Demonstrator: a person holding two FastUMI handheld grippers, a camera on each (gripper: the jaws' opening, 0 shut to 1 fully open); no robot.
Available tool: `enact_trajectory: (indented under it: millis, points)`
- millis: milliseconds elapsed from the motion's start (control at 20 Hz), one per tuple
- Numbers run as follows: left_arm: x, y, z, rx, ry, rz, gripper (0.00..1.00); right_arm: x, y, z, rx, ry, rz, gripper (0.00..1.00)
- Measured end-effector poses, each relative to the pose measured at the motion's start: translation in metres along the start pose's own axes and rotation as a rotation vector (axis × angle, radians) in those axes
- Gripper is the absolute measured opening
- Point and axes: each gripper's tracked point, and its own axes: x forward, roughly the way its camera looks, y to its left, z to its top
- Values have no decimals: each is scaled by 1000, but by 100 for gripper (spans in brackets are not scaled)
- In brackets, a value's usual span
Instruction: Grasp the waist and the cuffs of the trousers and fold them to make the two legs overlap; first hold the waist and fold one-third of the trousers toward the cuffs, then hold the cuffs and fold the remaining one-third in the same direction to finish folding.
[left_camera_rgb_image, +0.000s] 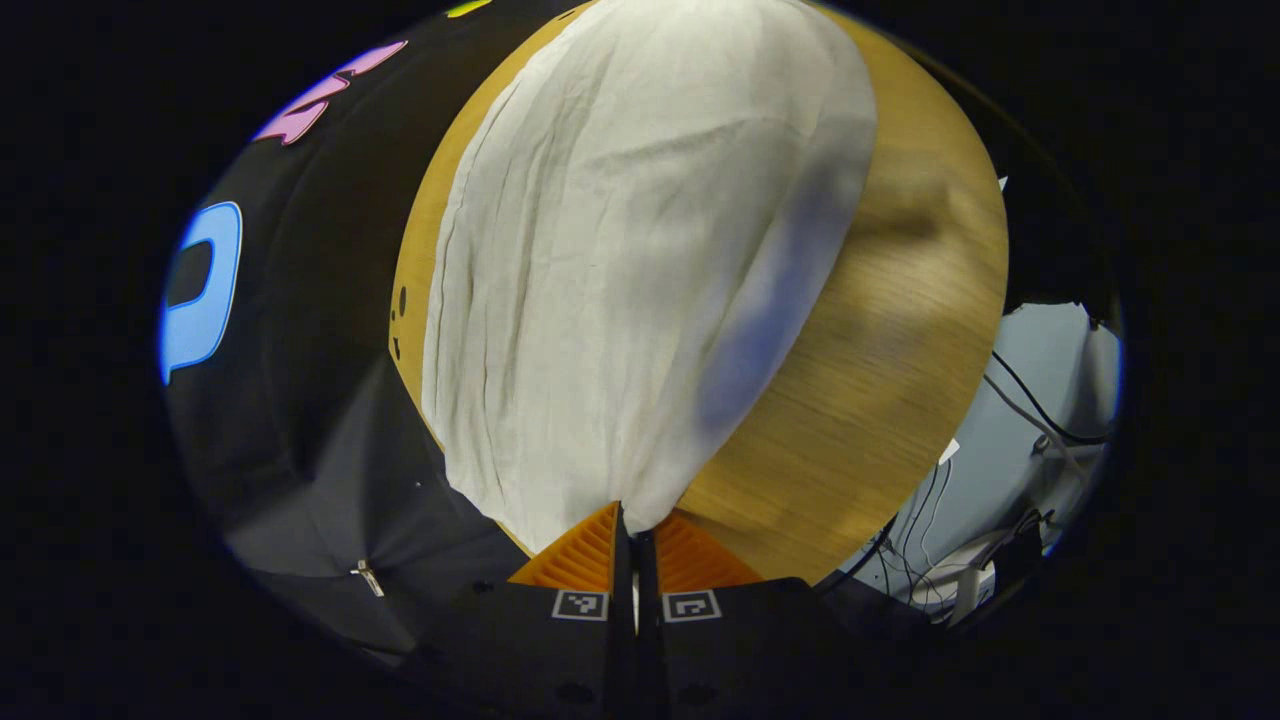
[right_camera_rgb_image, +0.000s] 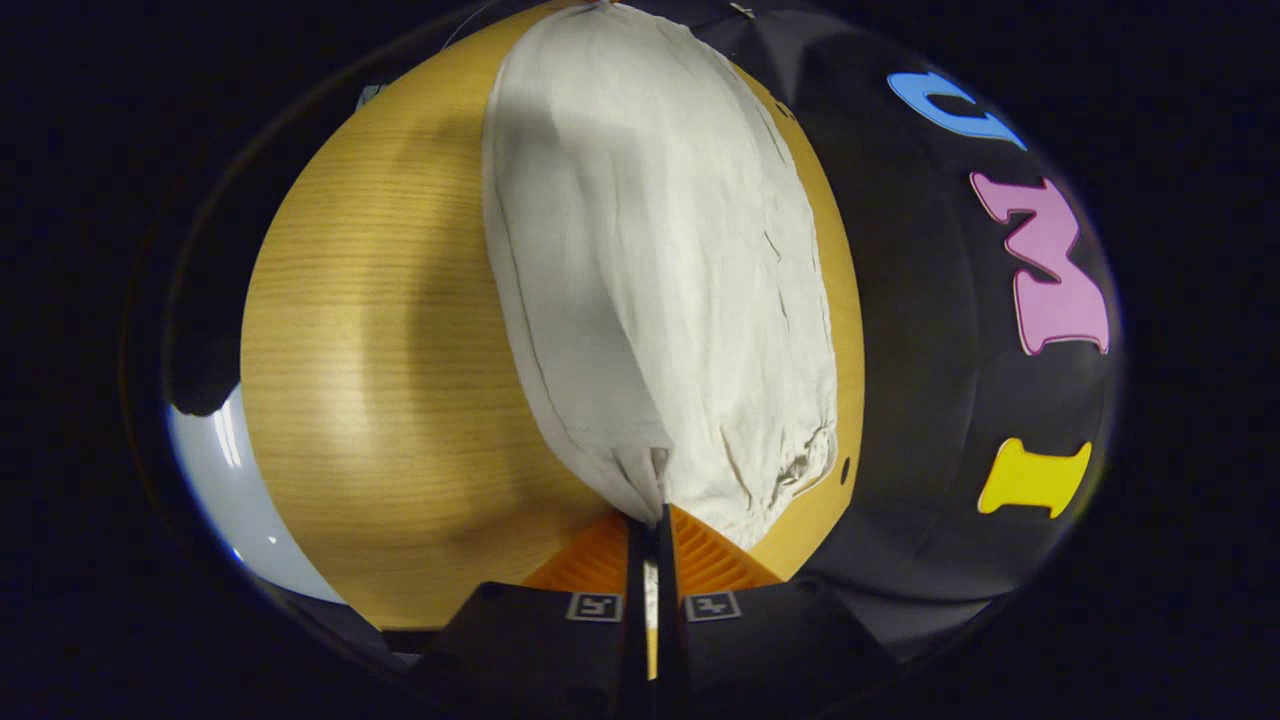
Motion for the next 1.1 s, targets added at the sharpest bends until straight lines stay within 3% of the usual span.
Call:
enact_trajectory:
  millis: [200,300,750,950,1100]
  points:
    - [0,2,1,-90,3,-33,6,10,1,-3,143,60,124,6]
    - [-7,12,3,-173,-5,-24,6,-4,-8,5,212,62,143,5]
    - [-14,88,16,-493,-13,0,6,-31,-98,25,563,-36,2,5]
    - [5,131,28,-517,-28,25,6,-24,-146,33,719,-82,-35,5]
    - [22,155,34,-530,-15,32,6,-11,-175,40,761,-90,-39,5]
